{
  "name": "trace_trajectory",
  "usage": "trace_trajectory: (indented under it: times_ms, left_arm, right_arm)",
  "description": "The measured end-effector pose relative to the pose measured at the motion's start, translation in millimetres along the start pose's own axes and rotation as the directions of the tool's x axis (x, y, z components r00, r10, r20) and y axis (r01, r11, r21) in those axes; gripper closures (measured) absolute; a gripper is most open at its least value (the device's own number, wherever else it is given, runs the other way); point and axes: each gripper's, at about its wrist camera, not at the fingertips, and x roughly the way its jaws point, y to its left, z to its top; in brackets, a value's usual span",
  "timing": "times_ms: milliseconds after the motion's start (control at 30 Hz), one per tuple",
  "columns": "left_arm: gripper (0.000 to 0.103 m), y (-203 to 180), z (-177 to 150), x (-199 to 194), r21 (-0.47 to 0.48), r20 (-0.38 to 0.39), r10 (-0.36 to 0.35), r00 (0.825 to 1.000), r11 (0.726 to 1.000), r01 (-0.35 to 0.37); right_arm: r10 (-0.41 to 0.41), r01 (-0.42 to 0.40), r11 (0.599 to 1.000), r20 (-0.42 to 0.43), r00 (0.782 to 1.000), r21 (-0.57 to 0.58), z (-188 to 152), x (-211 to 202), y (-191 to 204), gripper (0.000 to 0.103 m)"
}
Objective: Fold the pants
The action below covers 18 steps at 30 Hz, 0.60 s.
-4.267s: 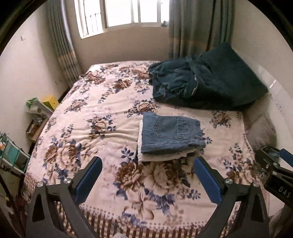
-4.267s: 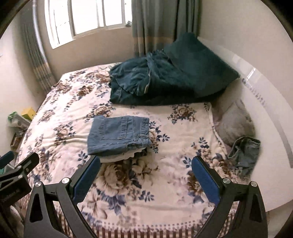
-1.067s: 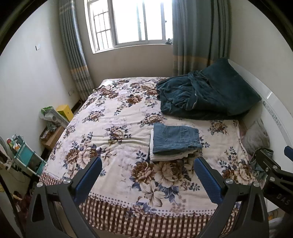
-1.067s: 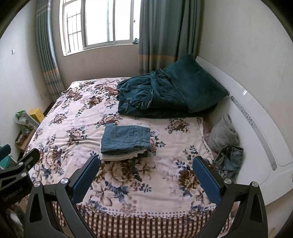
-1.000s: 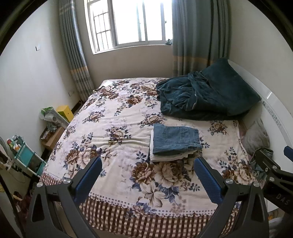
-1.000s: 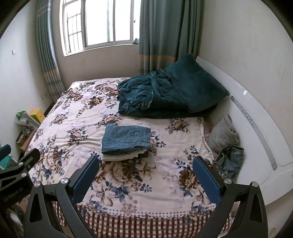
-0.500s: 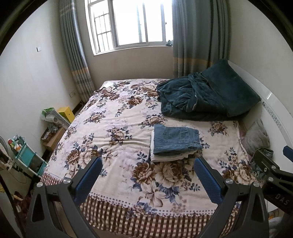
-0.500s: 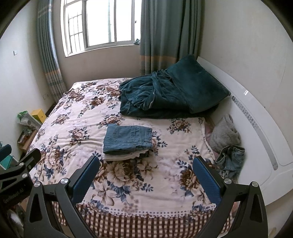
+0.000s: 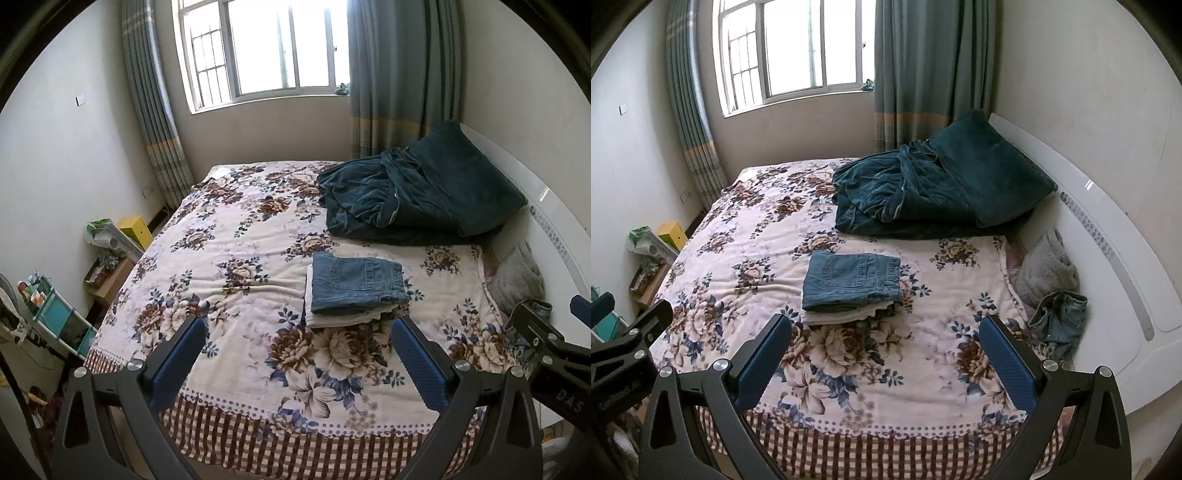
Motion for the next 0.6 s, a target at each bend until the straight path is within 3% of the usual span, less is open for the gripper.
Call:
trace_trajectory:
  times_ms: [600]
  left_arm:
    - [0.0,0.0,1.5,-5.2,0.003,0.018,0.006,1.0,1.0,-0.006]
  right_arm:
    - [-0.006,0.006,1.0,0.002,1.0,0.005,-2.0,-4.1,-0.1,0.0]
